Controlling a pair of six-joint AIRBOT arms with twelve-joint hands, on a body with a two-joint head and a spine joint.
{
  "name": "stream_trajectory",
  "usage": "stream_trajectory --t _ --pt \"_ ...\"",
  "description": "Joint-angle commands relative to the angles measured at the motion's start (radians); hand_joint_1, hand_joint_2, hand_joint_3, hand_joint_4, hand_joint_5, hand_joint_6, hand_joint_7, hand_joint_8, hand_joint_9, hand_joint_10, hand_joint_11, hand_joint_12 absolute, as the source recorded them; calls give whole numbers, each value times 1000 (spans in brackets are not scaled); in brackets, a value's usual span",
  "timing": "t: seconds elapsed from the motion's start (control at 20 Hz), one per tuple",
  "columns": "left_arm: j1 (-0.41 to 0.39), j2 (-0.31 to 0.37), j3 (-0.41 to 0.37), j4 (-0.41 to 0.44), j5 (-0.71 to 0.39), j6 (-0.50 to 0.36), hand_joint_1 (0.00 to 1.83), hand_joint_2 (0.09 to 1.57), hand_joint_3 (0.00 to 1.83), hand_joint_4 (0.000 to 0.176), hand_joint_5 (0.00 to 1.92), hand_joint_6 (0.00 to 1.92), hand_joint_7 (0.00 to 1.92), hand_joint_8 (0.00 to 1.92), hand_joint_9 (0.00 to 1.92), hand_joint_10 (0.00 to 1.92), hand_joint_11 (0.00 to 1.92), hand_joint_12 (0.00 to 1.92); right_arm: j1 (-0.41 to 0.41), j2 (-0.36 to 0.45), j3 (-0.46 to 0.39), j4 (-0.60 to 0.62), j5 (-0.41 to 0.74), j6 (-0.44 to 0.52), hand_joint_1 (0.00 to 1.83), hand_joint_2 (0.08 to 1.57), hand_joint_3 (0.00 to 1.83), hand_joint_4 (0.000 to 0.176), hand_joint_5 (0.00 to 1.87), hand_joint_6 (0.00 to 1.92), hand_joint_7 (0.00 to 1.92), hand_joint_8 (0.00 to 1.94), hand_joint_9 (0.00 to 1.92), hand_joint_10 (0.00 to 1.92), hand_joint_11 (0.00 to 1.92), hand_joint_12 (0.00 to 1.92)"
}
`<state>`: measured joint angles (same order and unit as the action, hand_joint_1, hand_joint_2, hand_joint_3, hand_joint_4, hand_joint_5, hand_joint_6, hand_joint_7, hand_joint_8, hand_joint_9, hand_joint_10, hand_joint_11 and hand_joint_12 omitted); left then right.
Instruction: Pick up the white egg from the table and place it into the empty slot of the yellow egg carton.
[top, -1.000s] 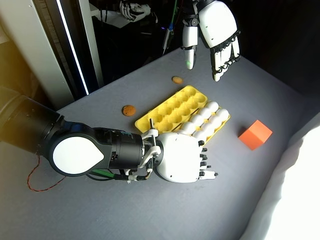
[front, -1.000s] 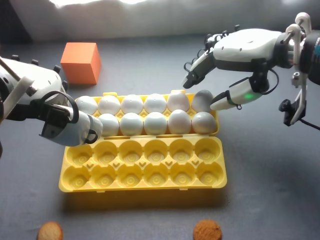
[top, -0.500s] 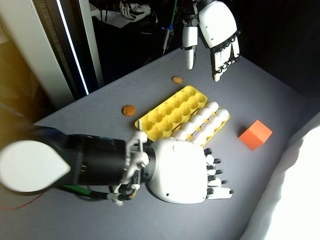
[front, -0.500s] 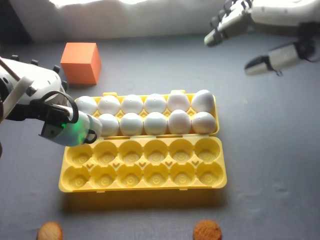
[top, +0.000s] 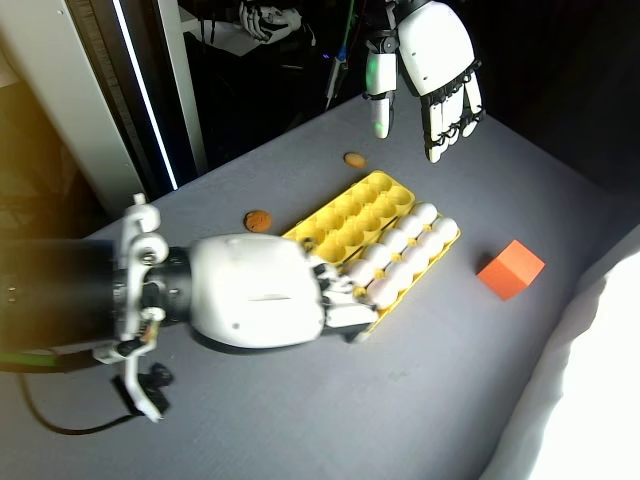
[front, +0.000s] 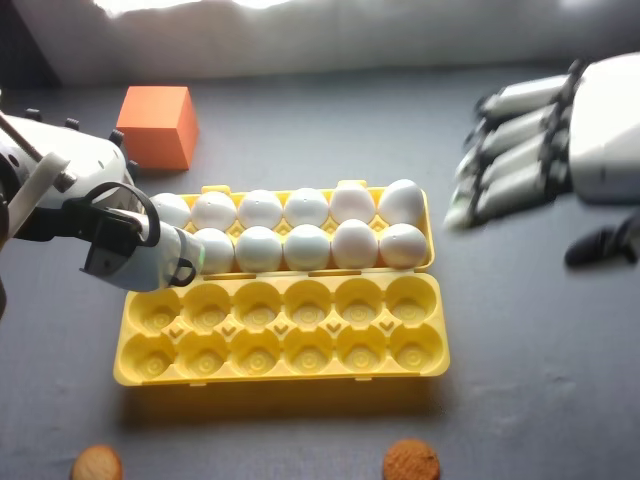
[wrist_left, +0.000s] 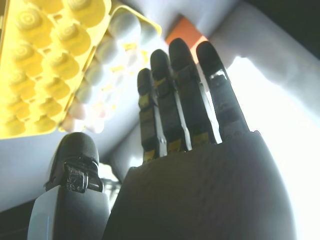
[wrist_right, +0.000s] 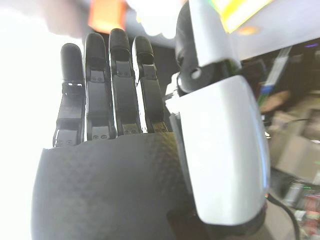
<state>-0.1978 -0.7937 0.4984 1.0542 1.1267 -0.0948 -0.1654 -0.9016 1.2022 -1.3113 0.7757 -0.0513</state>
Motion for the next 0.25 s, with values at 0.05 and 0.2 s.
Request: stream_trajectory --t 0.05,0.2 --pt "-10 10 -2 82 7 4 0 1314 4 0 468 1 565 1 538 5 191 640 -3 24 -63 18 143 -4 1057 1099 0 0 441 2 487 3 298 377 0 1306" --pt "-10 10 -2 82 7 4 0 1321 5 0 458 0 550 0 519 0 174 627 -24 54 -129 18 208 -83 1107 1086 0 0 458 8 528 16 341 400 0 1385"
